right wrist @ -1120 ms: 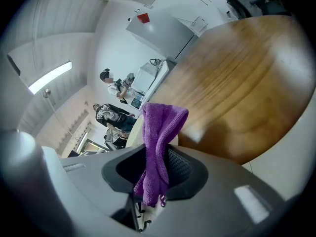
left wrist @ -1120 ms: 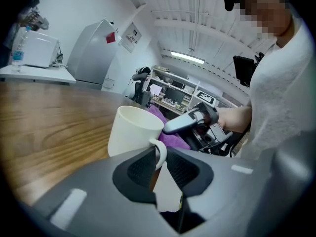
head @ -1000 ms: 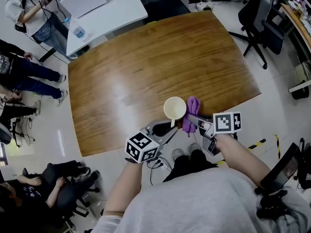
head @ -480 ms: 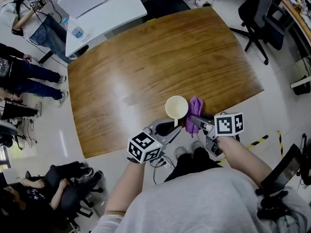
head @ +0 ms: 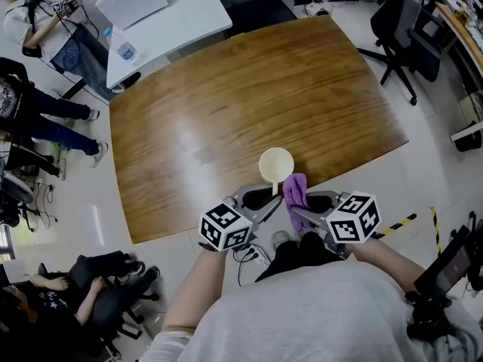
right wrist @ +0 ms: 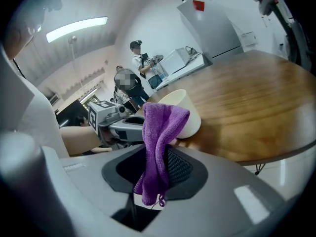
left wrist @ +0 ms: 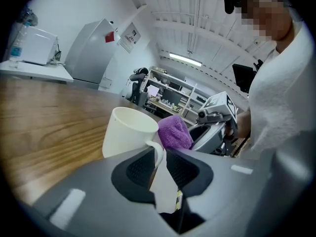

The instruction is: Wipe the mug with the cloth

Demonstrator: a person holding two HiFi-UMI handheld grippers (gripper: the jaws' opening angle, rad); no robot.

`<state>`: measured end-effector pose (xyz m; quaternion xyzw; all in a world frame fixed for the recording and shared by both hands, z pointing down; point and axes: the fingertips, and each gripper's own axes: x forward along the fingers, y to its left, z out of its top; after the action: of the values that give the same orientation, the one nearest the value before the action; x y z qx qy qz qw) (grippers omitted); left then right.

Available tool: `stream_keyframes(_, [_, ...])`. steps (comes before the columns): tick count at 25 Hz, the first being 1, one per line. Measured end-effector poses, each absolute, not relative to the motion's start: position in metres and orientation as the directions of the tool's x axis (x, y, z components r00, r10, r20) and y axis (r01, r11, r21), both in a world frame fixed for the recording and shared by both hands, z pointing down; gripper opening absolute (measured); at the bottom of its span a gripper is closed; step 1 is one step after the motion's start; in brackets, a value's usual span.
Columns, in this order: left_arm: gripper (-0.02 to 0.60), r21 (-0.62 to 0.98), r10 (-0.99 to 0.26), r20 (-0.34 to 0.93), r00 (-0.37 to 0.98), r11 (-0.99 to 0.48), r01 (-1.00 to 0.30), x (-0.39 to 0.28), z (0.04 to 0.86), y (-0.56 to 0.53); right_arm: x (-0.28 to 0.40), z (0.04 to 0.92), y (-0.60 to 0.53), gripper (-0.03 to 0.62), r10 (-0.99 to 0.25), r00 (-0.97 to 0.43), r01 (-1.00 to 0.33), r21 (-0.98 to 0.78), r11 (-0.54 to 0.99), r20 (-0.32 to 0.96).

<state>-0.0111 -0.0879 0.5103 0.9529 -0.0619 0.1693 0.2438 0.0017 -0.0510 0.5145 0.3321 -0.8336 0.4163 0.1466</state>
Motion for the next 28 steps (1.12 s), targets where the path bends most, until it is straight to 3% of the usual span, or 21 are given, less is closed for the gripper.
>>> stream_keyframes(15, [0.055,0.442,-0.065,0.334,0.94,-0.87,-0.218,-0.022,0.508,-0.087,-0.014,0.578,-0.046,0.11,-0.242,-0.77,-0.638,-0.693,0.336,0.591])
stream_keyframes(28, [0.055,0.43,-0.144,0.23,0.963,-0.872,-0.233,-0.046,0.481,-0.088,-0.007,0.545,-0.046,0.11,-0.355,-0.802,-0.586,-0.745,0.319,0.479])
